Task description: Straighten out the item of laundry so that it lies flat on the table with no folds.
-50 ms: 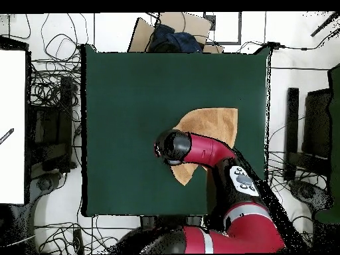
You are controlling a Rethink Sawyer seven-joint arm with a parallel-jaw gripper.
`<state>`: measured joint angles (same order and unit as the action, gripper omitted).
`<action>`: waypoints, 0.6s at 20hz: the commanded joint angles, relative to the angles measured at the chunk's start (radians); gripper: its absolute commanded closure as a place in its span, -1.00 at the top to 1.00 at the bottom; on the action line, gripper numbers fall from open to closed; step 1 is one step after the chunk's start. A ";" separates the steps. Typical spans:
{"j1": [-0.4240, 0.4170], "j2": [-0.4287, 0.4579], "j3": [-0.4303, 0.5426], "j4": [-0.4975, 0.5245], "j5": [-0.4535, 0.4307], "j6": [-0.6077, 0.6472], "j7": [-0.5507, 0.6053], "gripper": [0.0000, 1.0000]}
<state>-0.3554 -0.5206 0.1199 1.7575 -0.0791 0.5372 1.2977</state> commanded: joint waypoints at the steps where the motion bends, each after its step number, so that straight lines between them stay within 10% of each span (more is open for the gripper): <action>1: 0.000 0.046 0.048 -0.058 -0.009 0.025 0.101 1.00; 12: 0.005 0.041 0.035 -0.048 -0.030 -0.007 0.100 1.00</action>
<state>-0.3571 -0.4946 0.1200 1.7495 -0.0789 0.5370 1.2977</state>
